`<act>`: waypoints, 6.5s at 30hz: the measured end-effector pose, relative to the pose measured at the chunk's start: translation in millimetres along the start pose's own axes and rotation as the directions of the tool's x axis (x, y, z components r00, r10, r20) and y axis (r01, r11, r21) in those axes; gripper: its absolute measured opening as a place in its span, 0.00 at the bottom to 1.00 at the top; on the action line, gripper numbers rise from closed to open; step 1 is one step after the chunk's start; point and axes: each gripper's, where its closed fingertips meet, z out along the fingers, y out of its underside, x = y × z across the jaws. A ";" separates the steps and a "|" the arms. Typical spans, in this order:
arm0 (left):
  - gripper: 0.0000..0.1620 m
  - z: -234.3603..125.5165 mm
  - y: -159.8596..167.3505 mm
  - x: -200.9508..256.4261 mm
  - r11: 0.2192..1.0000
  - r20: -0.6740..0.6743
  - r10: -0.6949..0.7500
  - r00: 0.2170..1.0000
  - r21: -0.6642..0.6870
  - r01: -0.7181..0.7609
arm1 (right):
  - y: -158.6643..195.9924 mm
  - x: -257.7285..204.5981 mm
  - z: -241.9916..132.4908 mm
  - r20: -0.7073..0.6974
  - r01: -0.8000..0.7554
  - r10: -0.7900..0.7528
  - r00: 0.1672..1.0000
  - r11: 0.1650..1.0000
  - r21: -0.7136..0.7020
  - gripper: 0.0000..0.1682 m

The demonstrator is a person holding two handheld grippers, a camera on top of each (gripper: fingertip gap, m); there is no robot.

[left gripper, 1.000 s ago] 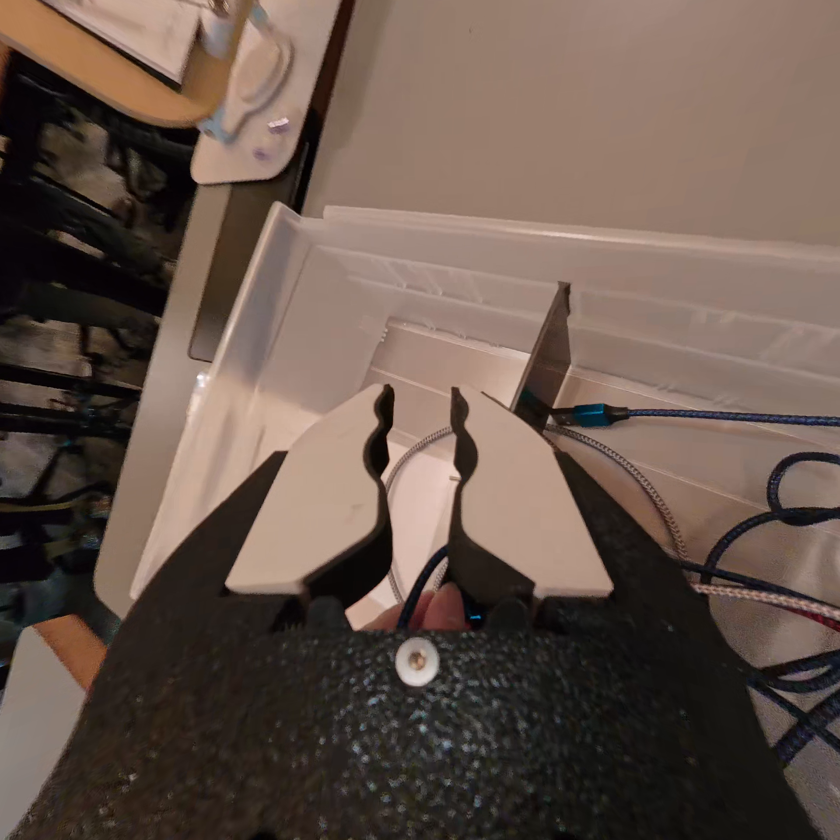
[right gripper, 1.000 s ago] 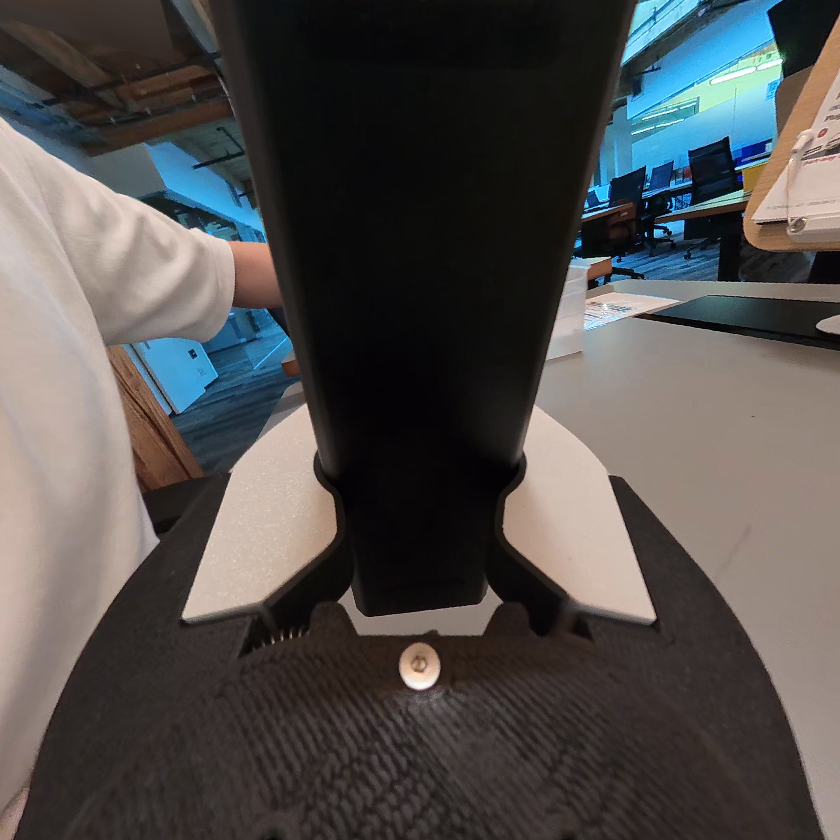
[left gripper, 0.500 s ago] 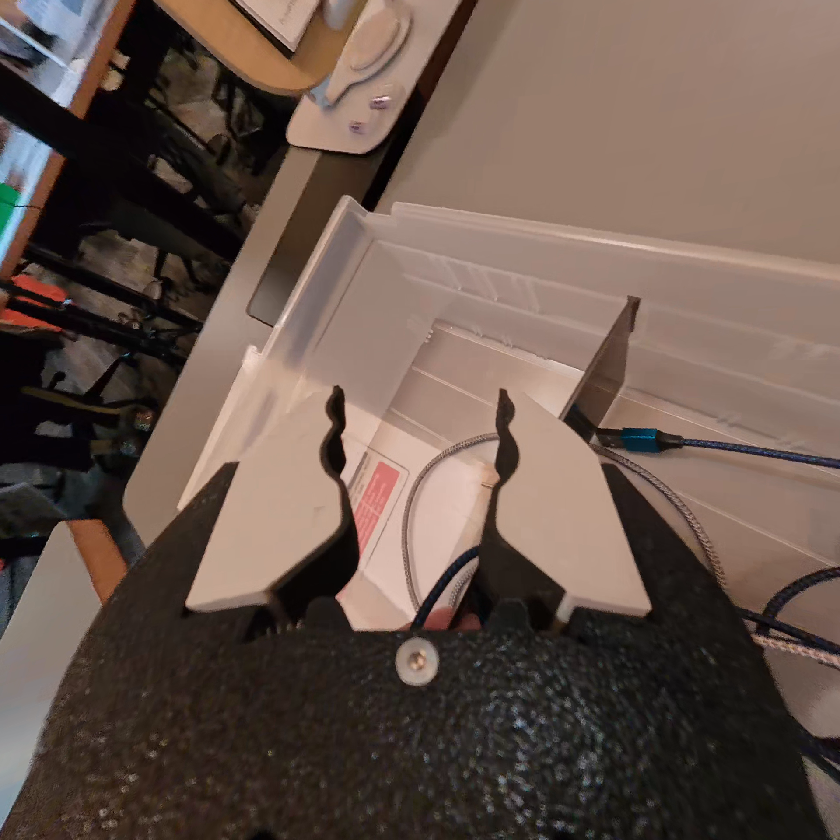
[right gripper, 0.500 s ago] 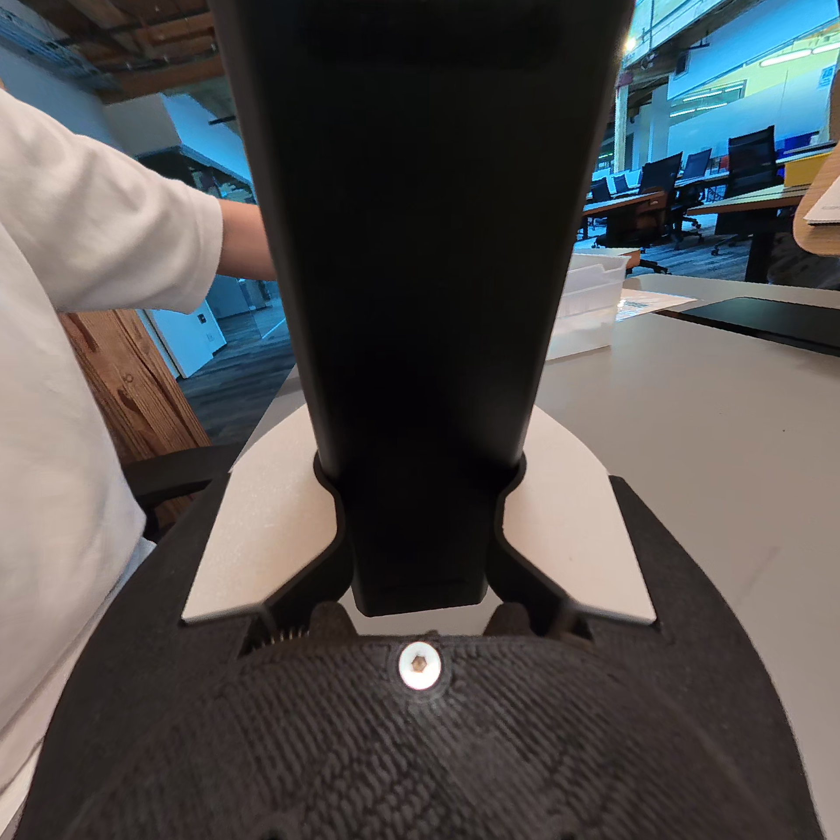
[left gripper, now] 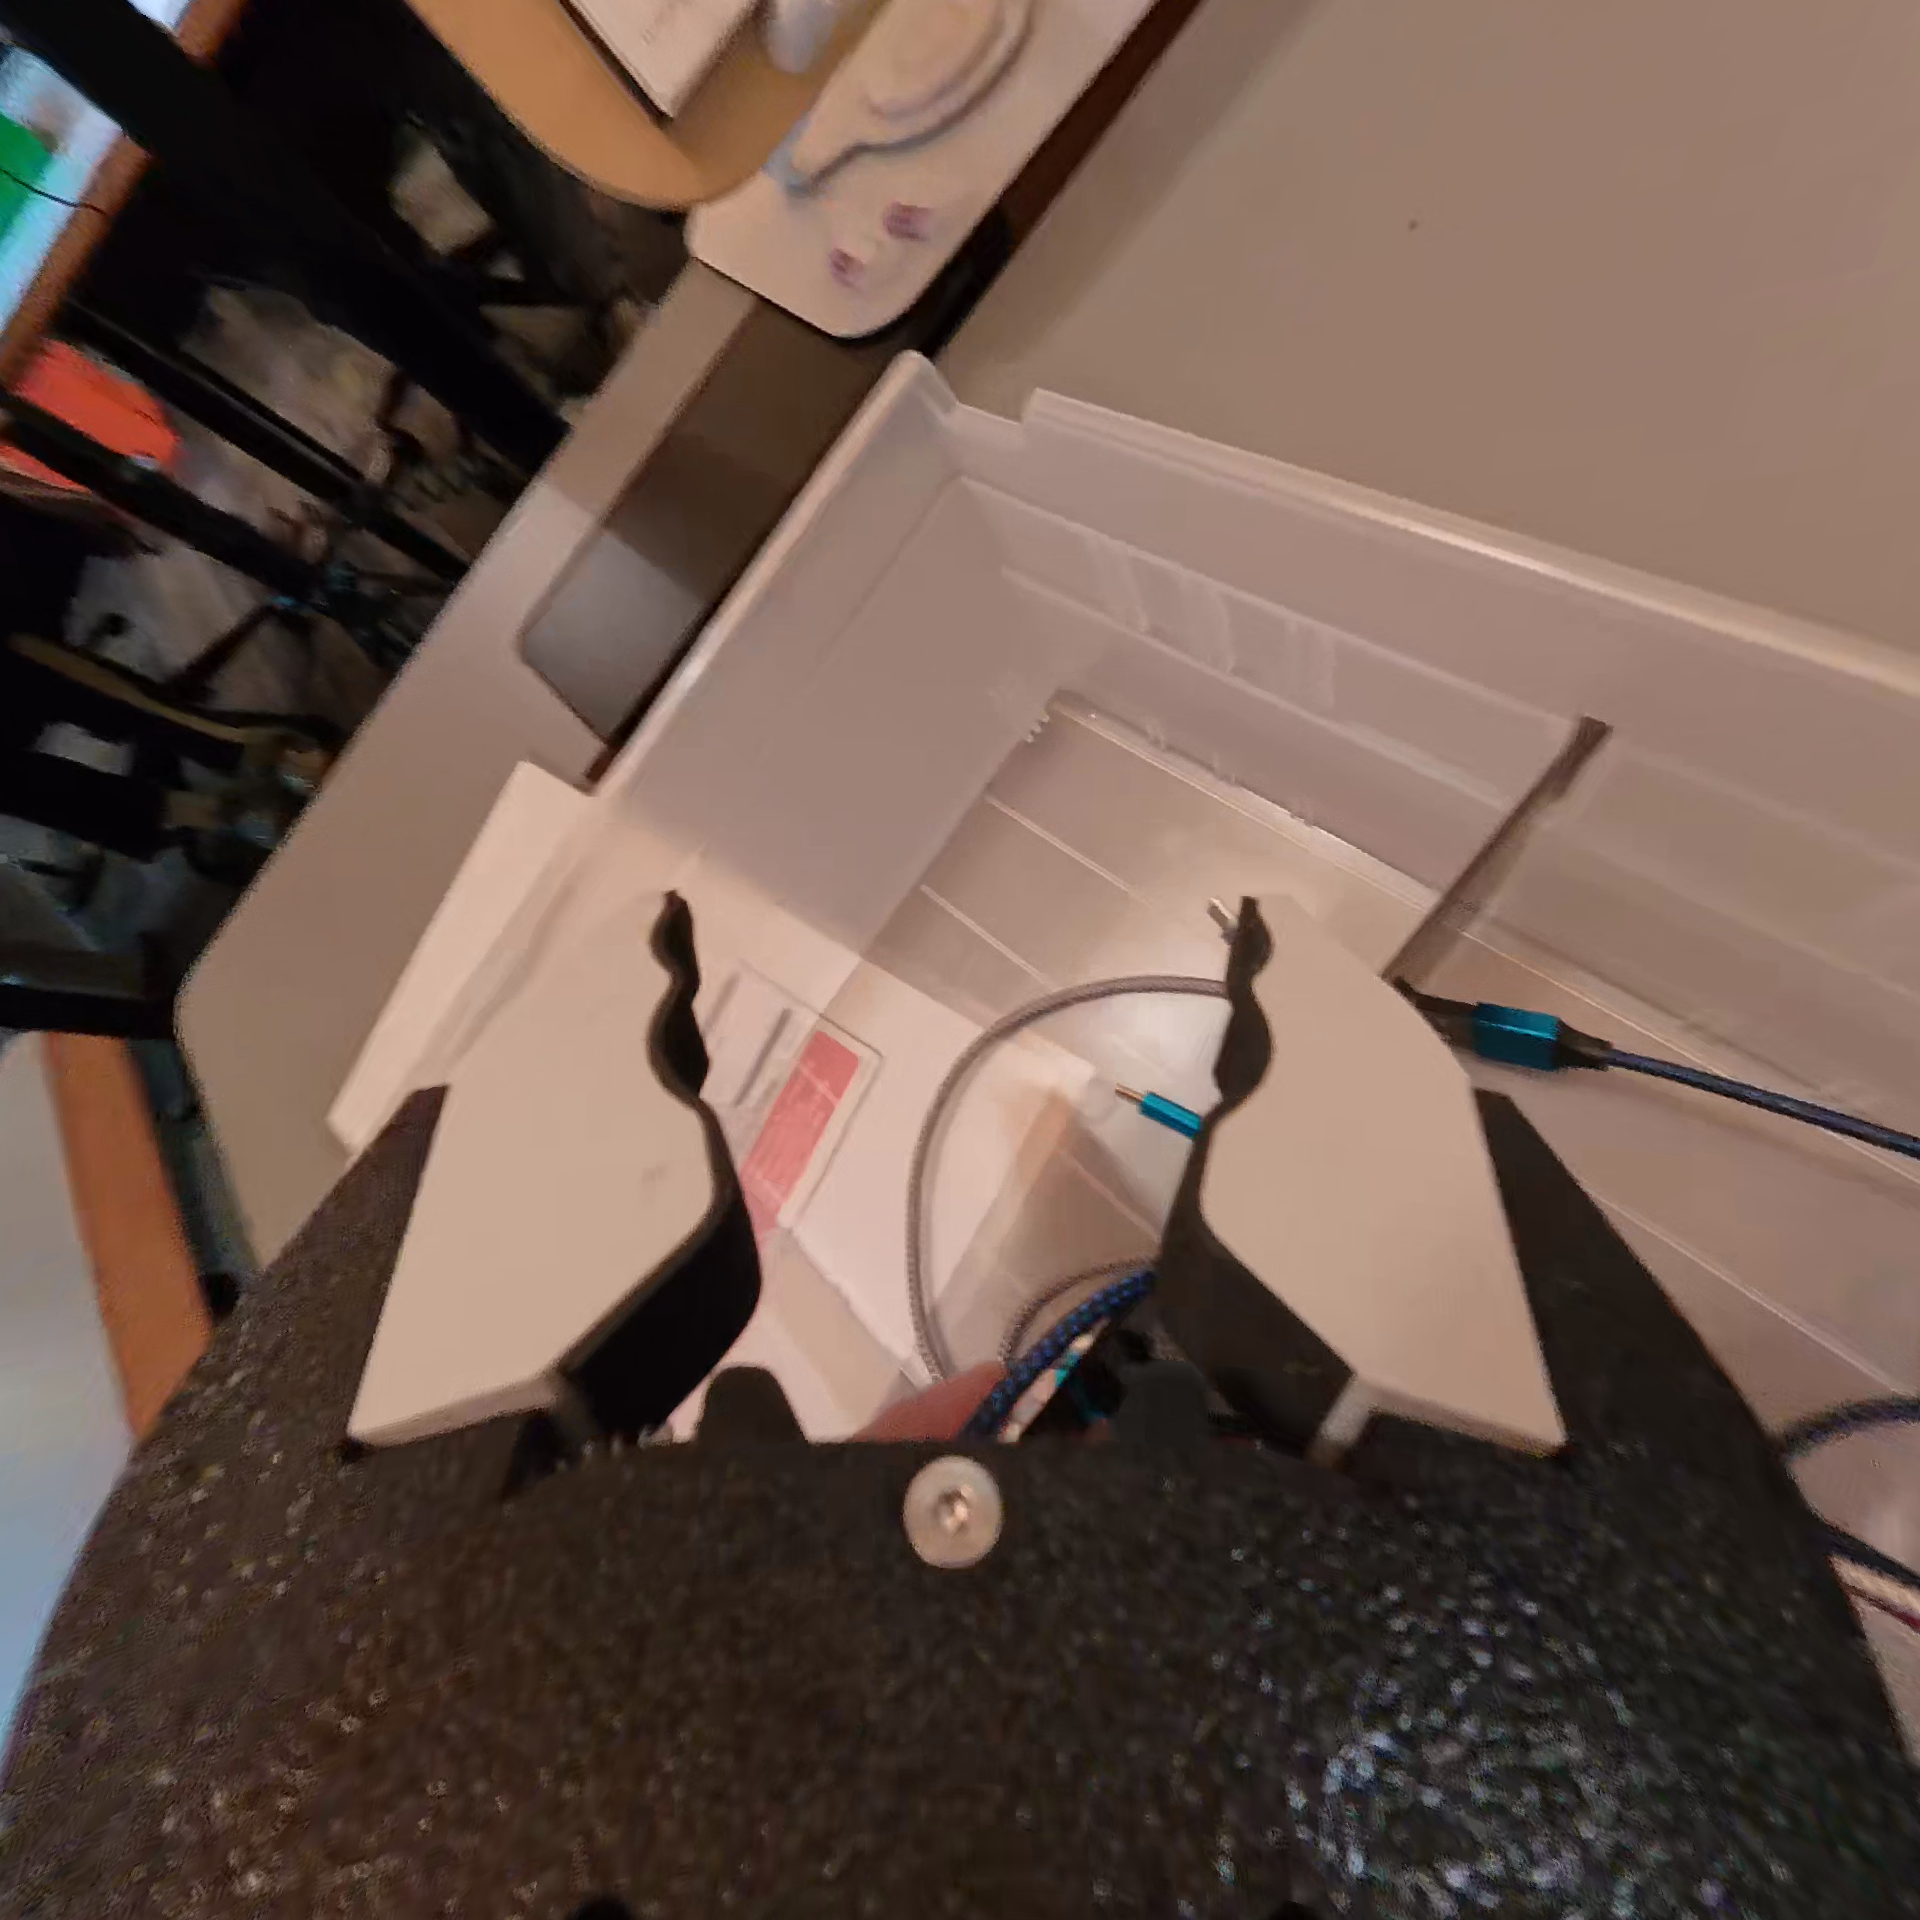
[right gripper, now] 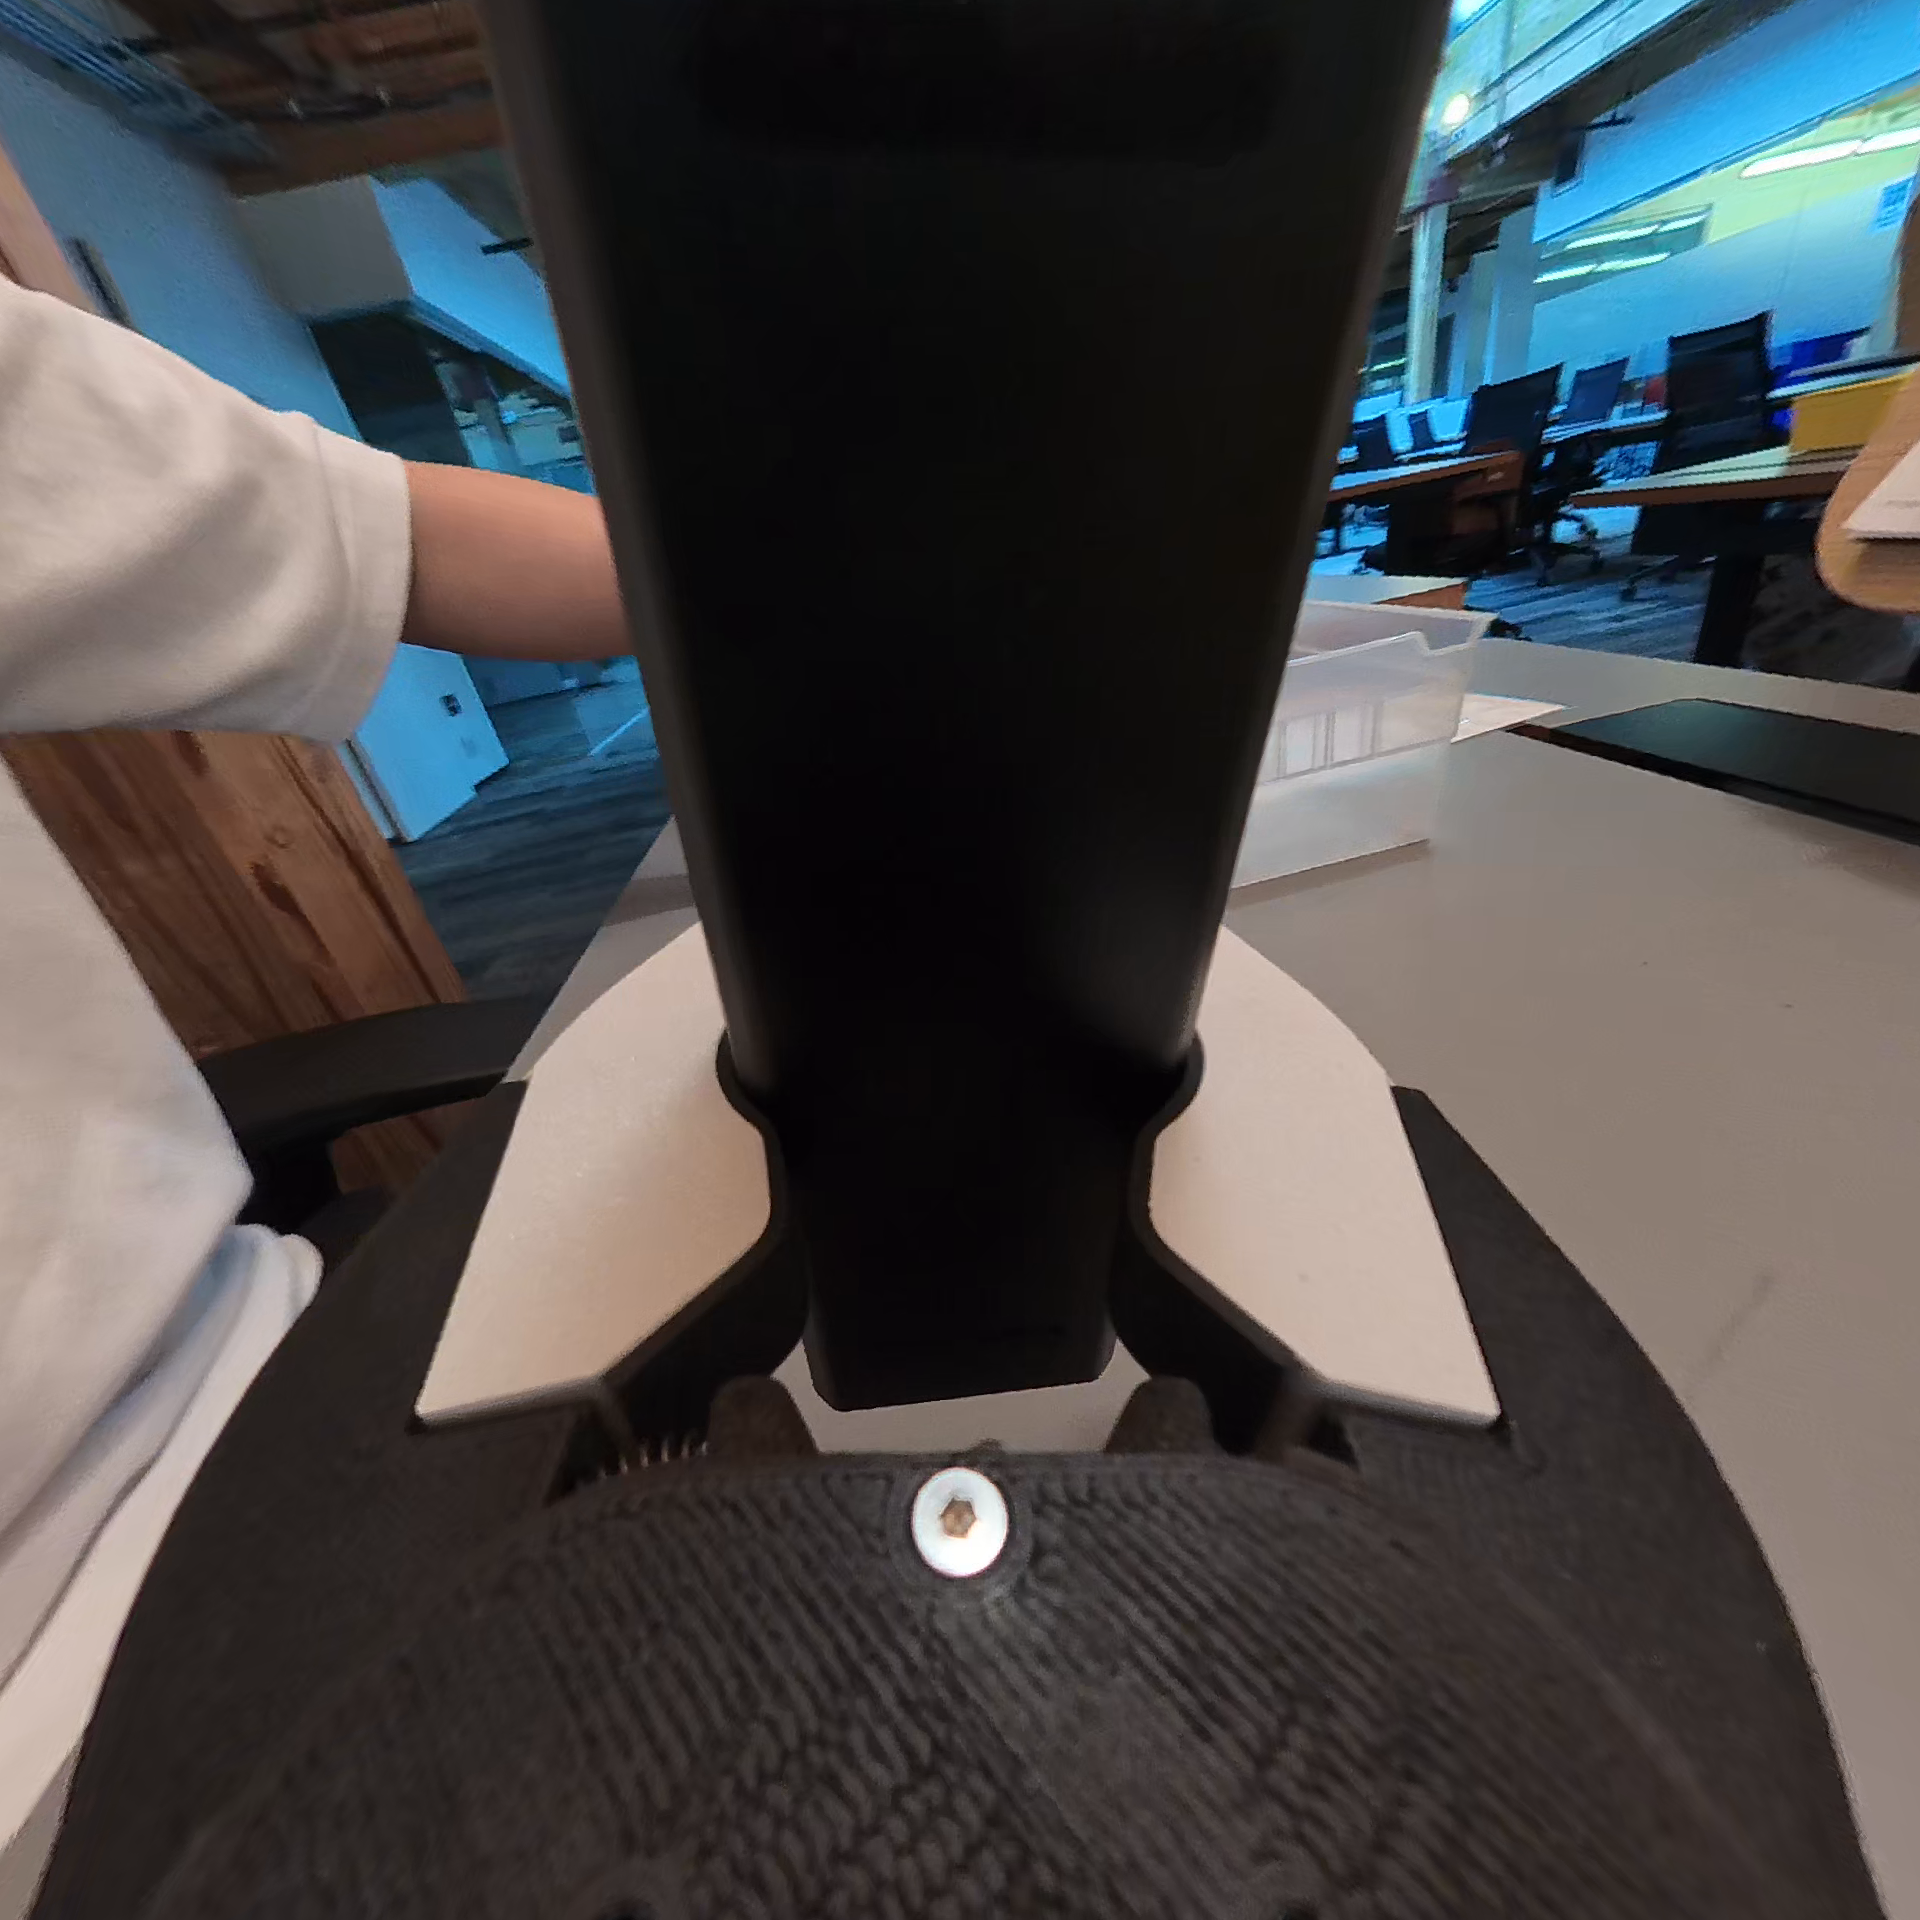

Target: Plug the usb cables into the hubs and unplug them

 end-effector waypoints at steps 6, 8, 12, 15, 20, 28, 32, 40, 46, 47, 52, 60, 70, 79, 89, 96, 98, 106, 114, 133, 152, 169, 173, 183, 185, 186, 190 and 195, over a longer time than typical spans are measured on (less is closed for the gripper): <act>0.53 4.7 1.4 8.0 0.997 -0.110 -0.064 0.992 0.030 0.067 | -11.6 6.3 18.9 -0.108 0.050 -0.043 0.993 0.997 0.067 0.43; 0.62 5.1 -2.3 1.4 0.996 -0.050 -0.043 0.998 0.070 0.047 | -27.7 -9.6 47.7 -0.027 0.054 -0.051 0.998 0.990 0.131 0.44; 0.65 5.5 -2.2 -2.3 0.995 -0.025 -0.055 0.998 0.079 0.057 | -50.8 -35.6 122.5 0.135 0.181 -0.208 0.969 0.966 0.184 0.44; 0.68 6.1 2.2 -4.7 0.993 -0.018 -0.102 0.995 0.055 0.103 | -43.2 -54.8 167.1 0.330 0.189 -0.249 0.911 0.960 0.205 0.44; 0.78 7.3 9.8 -11.1 0.986 0.014 -0.167 0.986 0.005 0.167 | -9.0 -61.7 191.7 0.418 0.263 -0.312 0.853 0.949 0.170 0.43; 0.79 8.4 18.2 -15.6 0.975 0.031 -0.208 0.978 -0.072 0.210 | -13.1 -43.4 191.7 0.422 0.126 -0.217 0.880 0.964 0.233 0.43; 0.60 6.5 14.0 2.3 0.981 -0.092 -0.184 0.979 -0.072 0.178 | -13.4 -36.8 196.2 0.402 0.175 -0.253 0.880 0.959 0.222 0.43; 0.31 4.4 2.2 26.1 0.997 -0.280 -0.061 0.958 0.020 0.070 | 4.4 -35.6 204.2 0.429 0.290 -0.318 0.846 0.948 0.131 0.43; 0.30 -2.1 -7.4 23.5 0.973 -0.177 0.093 0.980 0.224 -0.052 | 9.4 -50.6 207.5 0.485 0.457 -0.440 0.756 0.885 0.090 0.43; 0.28 -3.3 -8.1 24.5 0.966 -0.173 0.115 0.978 0.248 -0.070 | 10.6 -51.1 208.3 0.489 0.476 -0.455 0.744 0.875 0.090 0.43; 0.28 -9.6 -13.8 24.4 0.919 -0.050 0.201 0.978 0.356 -0.171 | 20.0 -48.7 216.6 0.465 0.619 -0.563 0.683 0.784 0.039 0.43; 0.46 -13.3 -16.1 13.9 0.918 0.008 0.131 0.991 0.377 -0.124 | 19.9 -47.0 219.0 0.458 0.630 -0.567 0.685 0.776 0.019 0.43; 0.15 -7.2 2.0 37.1 0.986 -0.368 0.145 0.919 0.133 -0.103 | 22.1 -47.7 223.9 0.458 0.646 -0.575 0.678 0.763 0.002 0.43; 0.21 -9.7 -6.7 31.6 0.938 -0.221 0.159 0.962 0.339 -0.077 | 23.0 -48.1 225.3 0.462 0.651 -0.574 0.677 0.759 -0.010 0.43; 0.29 -10.8 -7.2 27.3 0.942 -0.199 0.125 0.972 0.332 -0.053 | 23.5 -49.5 225.9 0.466 0.646 -0.564 0.681 0.763 -0.022 0.43; 0.37 -11.6 -8.7 25.4 0.941 -0.208 0.101 0.973 0.337 -0.025 | 23.7 -48.9 226.2 0.463 0.645 -0.559 0.688 0.763 -0.037 0.43; 0.40 -12.4 -9.5 24.9 0.940 -0.209 0.095 0.973 0.342 -0.018 | 23.2 -48.9 226.3 0.458 0.644 -0.562 0.689 0.764 -0.030 0.43; 0.50 -18.6 -13.6 22.1 0.931 -0.188 0.084 0.979 0.365 -0.009 | 23.0 -51.1 226.8 0.456 0.658 -0.576 0.678 0.752 -0.028 0.43; 0.46 -6.3 -3.8 18.1 0.960 -0.245 0.025 0.969 0.276 0.045 | 22.9 -51.7 229.2 0.453 0.642 -0.570 0.685 0.767 -0.007 0.43; 0.54 -3.7 -42.3 27.0 0.924 -0.209 0.000 0.978 0.373 0.080 | 25.3 -52.0 231.1 0.454 0.652 -0.572 0.683 0.757 -0.028 0.43; 0.62 -139.5 -18.8 122.6 0.883 -0.651 -0.165 0.741 0.237 0.405 | 15.6 -55.3 219.0 0.489 0.544 -0.518 0.702 0.833 0.101 0.43; 0.74 -126.8 4.8 90.0 0.851 0.039 -0.038 0.999 0.525 0.011 | 22.9 -52.3 216.2 0.510 0.532 -0.484 0.712 0.845 0.059 0.43; 0.80 -125.5 1.2 83.1 0.890 0.022 0.060 0.998 0.451 -0.063 | 26.4 -51.6 218.2 0.499 0.576 -0.515 0.697 0.816 0.038 0.43; 0.74 -96.9 31.5 132.5 0.953 -0.286 0.279 0.917 0.201 -0.228 | 27.4 -50.2 219.2 0.487 0.596 -0.534 0.691 0.802 0.034 0.43; 0.71 -100.3 28.4 129.5 0.971 -0.348 0.207 0.914 0.187 -0.149 | 28.1 -52.0 219.5 0.493 0.599 -0.534 0.687 0.800 0.032 0.43; 0.71 -107.9 19.9 129.3 0.973 -0.395 0.156 0.905 0.219 -0.072 | 28.3 -51.5 220.1 0.489 0.602 -0.538 0.687 0.798 0.031 0.43; 0.74 -150.5 1.1 145.2 0.927 -0.561 0.183 0.808 0.373 0.049 | 28.4 -51.4 220.3 0.491 0.602 -0.537 0.687 0.798 0.029 0.43; 0.74 -150.3 11.9 109.9 0.936 -0.280 0.186 0.942 0.342 -0.083 | 24.4 -51.7 219.3 0.495 0.557 -0.506 0.706 0.829 0.053 0.43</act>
